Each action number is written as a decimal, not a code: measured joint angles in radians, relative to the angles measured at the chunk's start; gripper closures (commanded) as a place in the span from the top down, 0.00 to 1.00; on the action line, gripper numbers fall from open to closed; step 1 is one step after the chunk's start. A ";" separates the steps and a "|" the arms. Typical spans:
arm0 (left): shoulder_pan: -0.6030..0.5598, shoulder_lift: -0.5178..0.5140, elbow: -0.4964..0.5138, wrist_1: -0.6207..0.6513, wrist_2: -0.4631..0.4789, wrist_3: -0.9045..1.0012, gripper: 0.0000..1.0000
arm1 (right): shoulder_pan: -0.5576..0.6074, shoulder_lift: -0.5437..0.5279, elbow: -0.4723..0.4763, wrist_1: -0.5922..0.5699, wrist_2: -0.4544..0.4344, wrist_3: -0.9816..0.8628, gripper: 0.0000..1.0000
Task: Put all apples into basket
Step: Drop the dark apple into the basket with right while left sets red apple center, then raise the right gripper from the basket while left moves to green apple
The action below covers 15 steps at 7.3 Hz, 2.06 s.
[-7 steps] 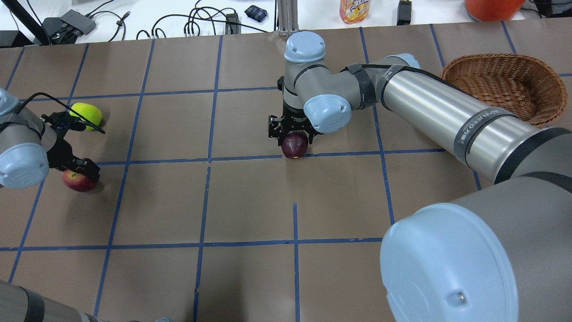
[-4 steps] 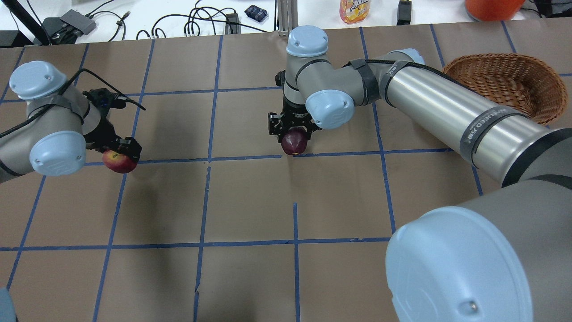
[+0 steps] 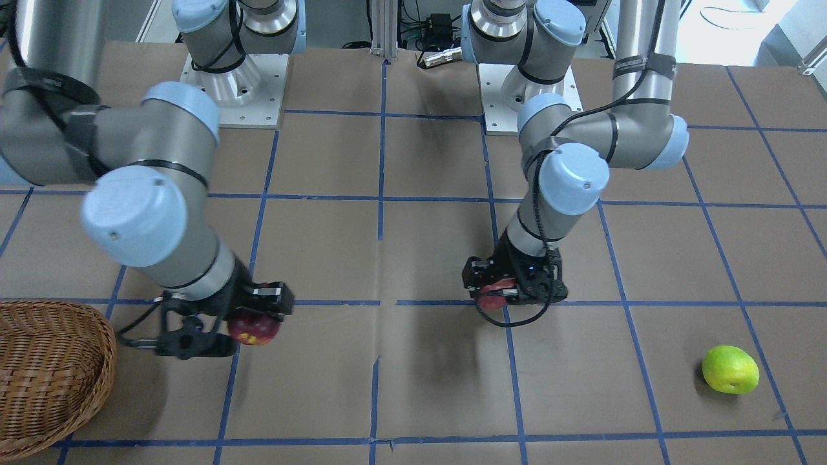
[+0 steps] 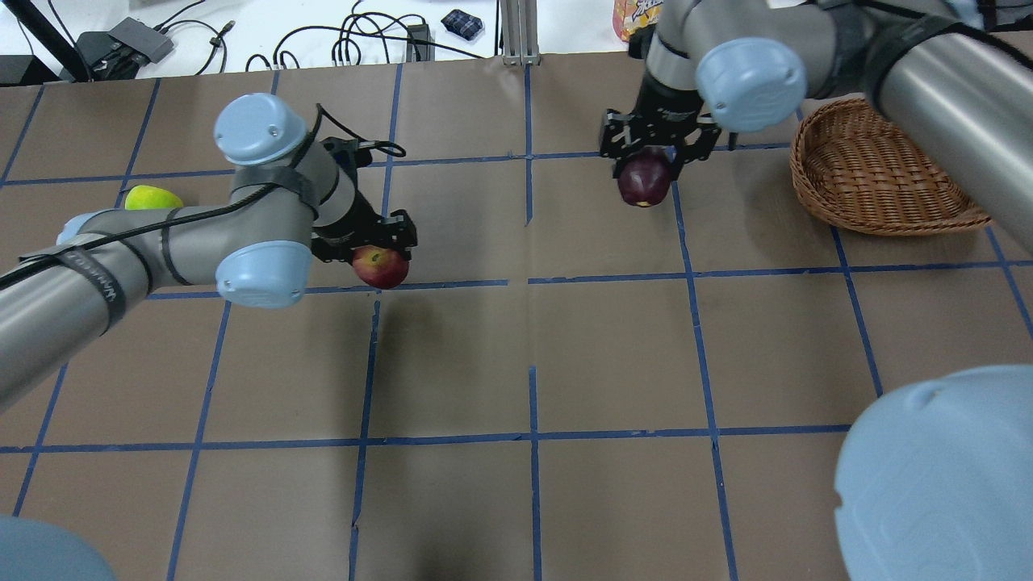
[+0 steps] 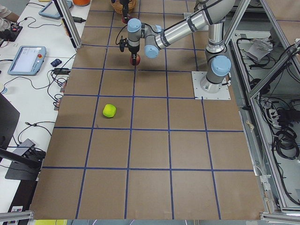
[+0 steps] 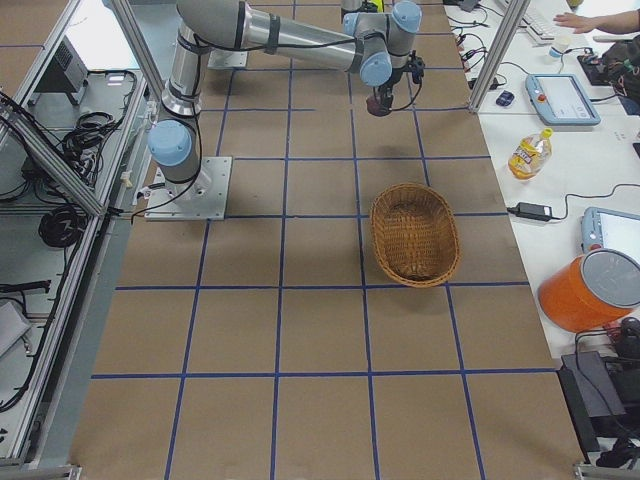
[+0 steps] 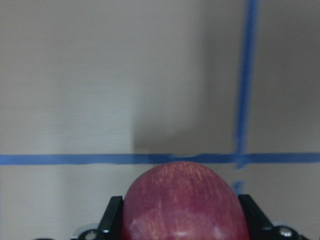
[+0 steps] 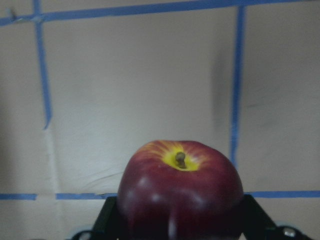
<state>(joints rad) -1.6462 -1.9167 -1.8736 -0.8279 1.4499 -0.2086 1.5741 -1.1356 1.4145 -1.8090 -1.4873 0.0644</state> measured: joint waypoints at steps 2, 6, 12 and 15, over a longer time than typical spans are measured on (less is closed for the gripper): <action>-0.155 -0.113 0.109 0.015 -0.012 -0.193 0.22 | -0.203 -0.011 -0.044 0.041 -0.079 -0.220 0.00; -0.270 -0.188 0.164 0.003 0.026 -0.285 1.00 | -0.434 0.073 -0.086 -0.064 -0.206 -0.601 0.00; -0.159 -0.057 0.355 -0.225 -0.019 -0.135 1.00 | -0.517 0.239 -0.090 -0.312 -0.215 -0.683 1.00; -0.002 0.051 0.384 -0.512 -0.013 0.218 1.00 | -0.514 0.223 -0.088 -0.295 -0.210 -0.677 1.00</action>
<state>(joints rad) -1.6479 -1.8658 -1.4900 -1.3401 1.4370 0.0095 1.0597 -0.9124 1.3269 -2.1037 -1.6972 -0.6129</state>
